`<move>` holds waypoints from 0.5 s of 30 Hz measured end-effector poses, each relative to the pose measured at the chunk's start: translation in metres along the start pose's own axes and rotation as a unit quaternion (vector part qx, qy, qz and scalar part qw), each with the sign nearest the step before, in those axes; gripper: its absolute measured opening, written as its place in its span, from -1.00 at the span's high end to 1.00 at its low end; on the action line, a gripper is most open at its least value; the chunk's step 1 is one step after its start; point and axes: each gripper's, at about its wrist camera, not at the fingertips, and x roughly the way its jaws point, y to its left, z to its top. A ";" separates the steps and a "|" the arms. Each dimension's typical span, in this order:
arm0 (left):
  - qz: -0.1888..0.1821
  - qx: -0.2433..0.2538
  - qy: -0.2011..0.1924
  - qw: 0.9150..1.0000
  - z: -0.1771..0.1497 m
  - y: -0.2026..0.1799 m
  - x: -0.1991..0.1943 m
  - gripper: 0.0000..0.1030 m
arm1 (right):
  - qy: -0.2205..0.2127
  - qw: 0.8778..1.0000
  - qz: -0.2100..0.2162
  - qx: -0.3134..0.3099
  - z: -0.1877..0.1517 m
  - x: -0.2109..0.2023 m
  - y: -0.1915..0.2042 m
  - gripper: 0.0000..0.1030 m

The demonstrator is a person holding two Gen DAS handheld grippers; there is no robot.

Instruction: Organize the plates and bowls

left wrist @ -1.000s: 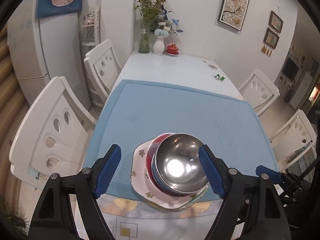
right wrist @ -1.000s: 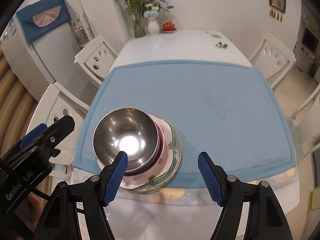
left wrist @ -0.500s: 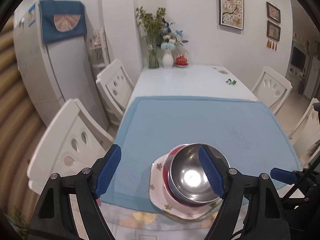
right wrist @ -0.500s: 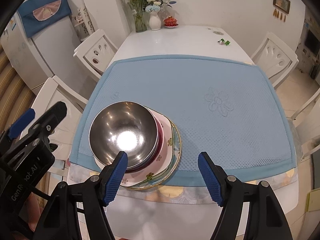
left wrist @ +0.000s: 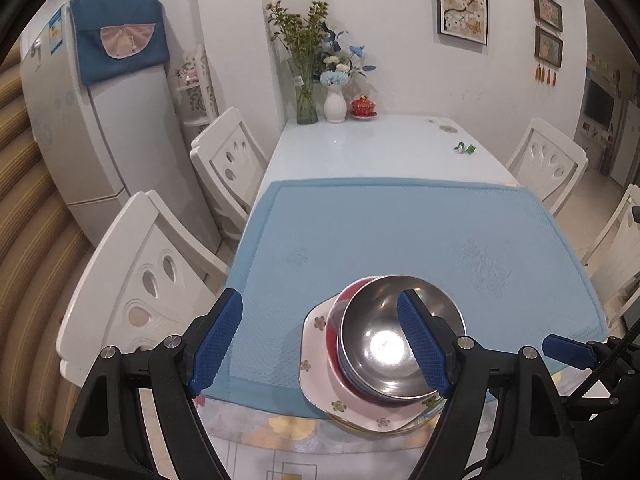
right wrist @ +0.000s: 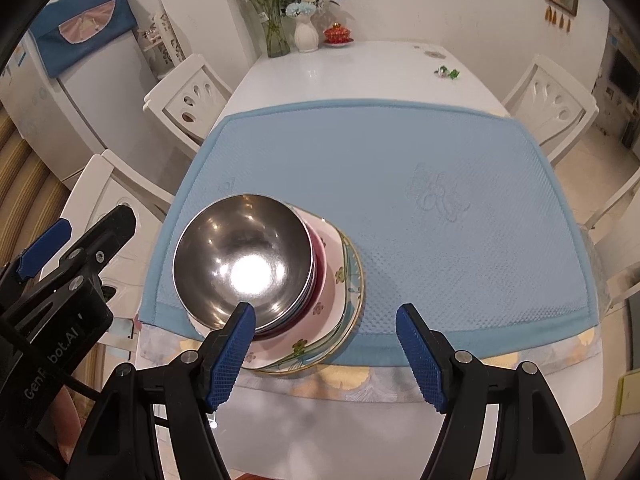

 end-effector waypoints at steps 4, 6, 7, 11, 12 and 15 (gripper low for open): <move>-0.005 -0.011 0.022 1.000 -0.003 0.003 0.006 -0.53 | 0.012 1.000 0.006 0.004 -0.001 0.006 0.000 -0.37; -0.007 -0.016 0.032 0.999 -0.005 0.005 0.009 -0.53 | 0.016 1.000 0.005 0.002 -0.001 0.008 0.001 -0.37; -0.007 -0.019 0.035 0.999 -0.005 0.006 0.010 -0.53 | 0.018 1.000 0.005 0.000 -0.001 0.009 0.002 -0.37; -0.009 -0.021 0.040 0.999 -0.007 0.008 0.012 -0.53 | 0.018 1.000 -0.002 -0.006 0.000 0.011 0.005 -0.37; -0.010 -0.020 0.040 0.999 -0.007 0.008 0.012 -0.53 | 0.019 1.000 -0.002 -0.007 0.000 0.011 0.005 -0.37; -0.009 -0.016 0.038 0.999 -0.007 0.008 0.013 -0.53 | 0.020 1.000 -0.002 -0.006 0.000 0.012 0.005 -0.37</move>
